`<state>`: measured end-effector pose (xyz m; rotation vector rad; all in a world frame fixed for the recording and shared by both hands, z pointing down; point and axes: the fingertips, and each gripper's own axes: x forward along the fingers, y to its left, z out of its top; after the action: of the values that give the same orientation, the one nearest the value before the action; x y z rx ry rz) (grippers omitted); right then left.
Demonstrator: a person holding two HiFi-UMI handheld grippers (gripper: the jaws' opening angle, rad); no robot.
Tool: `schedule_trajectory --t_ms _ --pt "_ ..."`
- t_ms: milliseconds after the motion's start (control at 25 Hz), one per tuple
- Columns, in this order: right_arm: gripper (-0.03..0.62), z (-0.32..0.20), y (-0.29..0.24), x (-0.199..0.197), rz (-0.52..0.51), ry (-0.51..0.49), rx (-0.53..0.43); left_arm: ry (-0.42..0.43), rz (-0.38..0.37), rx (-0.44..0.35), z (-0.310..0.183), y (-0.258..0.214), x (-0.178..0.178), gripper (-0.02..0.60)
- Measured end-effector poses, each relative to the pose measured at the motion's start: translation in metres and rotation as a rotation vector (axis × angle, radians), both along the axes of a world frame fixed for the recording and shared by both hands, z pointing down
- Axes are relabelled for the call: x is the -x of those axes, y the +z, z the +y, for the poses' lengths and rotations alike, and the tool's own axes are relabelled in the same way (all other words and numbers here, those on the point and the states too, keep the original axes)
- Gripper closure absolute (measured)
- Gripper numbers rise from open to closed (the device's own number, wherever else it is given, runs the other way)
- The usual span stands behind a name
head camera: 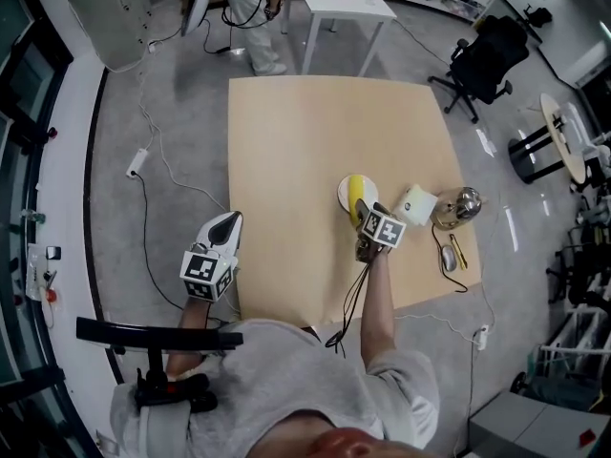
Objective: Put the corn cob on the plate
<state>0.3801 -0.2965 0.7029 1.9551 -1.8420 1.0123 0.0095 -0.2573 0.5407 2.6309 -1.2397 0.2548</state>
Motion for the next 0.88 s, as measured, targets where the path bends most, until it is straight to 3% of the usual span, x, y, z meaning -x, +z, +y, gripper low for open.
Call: schedule_trajectory --t_ms 880 --pt "0.409 0.116 -0.125 0.017 0.018 0.185 -0.33 0.24 0.055 -0.097 0.012 -0.031 -0.041 0.561"
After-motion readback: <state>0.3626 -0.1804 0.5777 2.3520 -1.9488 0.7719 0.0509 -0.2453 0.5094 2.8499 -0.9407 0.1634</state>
